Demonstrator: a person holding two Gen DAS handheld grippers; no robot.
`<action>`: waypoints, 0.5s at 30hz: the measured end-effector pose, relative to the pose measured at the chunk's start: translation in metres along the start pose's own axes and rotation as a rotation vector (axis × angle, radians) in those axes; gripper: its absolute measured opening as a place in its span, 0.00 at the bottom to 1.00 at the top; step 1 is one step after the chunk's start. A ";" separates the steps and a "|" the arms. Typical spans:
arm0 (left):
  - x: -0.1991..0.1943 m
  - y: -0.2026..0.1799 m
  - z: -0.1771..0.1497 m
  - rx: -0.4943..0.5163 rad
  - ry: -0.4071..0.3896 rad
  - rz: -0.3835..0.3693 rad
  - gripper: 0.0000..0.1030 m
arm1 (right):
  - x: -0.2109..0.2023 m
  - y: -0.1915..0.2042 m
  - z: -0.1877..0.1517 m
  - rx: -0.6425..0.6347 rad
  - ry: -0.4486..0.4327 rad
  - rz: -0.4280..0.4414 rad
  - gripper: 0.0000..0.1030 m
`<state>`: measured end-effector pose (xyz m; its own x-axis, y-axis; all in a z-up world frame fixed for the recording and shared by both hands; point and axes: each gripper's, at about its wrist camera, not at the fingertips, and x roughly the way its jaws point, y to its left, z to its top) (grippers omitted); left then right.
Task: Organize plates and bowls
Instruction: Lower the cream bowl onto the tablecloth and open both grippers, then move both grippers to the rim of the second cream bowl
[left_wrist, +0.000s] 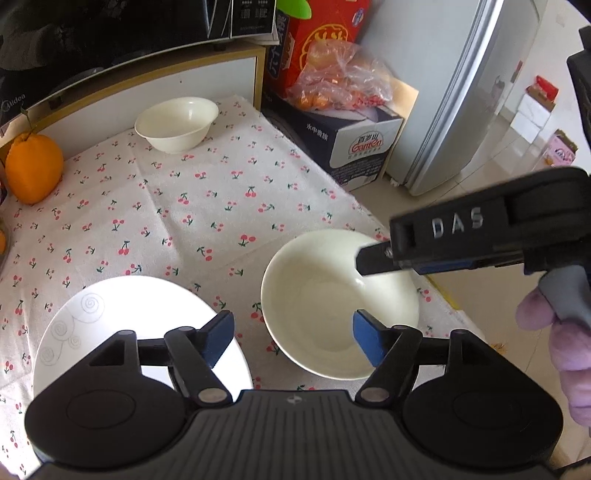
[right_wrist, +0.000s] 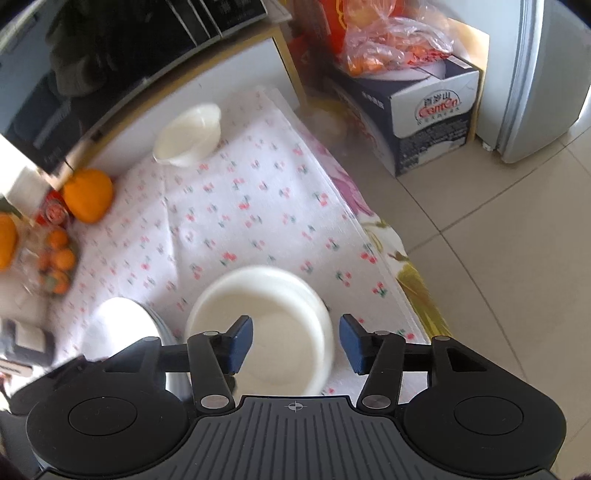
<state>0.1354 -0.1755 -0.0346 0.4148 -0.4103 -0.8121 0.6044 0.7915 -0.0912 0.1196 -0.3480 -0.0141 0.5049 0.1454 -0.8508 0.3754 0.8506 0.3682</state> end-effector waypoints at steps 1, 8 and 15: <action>-0.001 0.001 0.001 -0.008 -0.001 -0.010 0.67 | -0.001 0.000 0.002 0.003 -0.011 0.010 0.57; -0.011 0.012 0.009 -0.048 -0.035 -0.031 0.81 | -0.004 0.001 0.013 0.006 -0.077 0.067 0.64; -0.016 0.038 0.020 -0.107 -0.068 0.038 0.94 | -0.003 0.009 0.028 0.000 -0.085 0.111 0.78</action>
<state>0.1651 -0.1479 -0.0132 0.4834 -0.4060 -0.7756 0.5128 0.8493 -0.1250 0.1430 -0.3546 0.0020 0.6071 0.1958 -0.7701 0.3130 0.8318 0.4583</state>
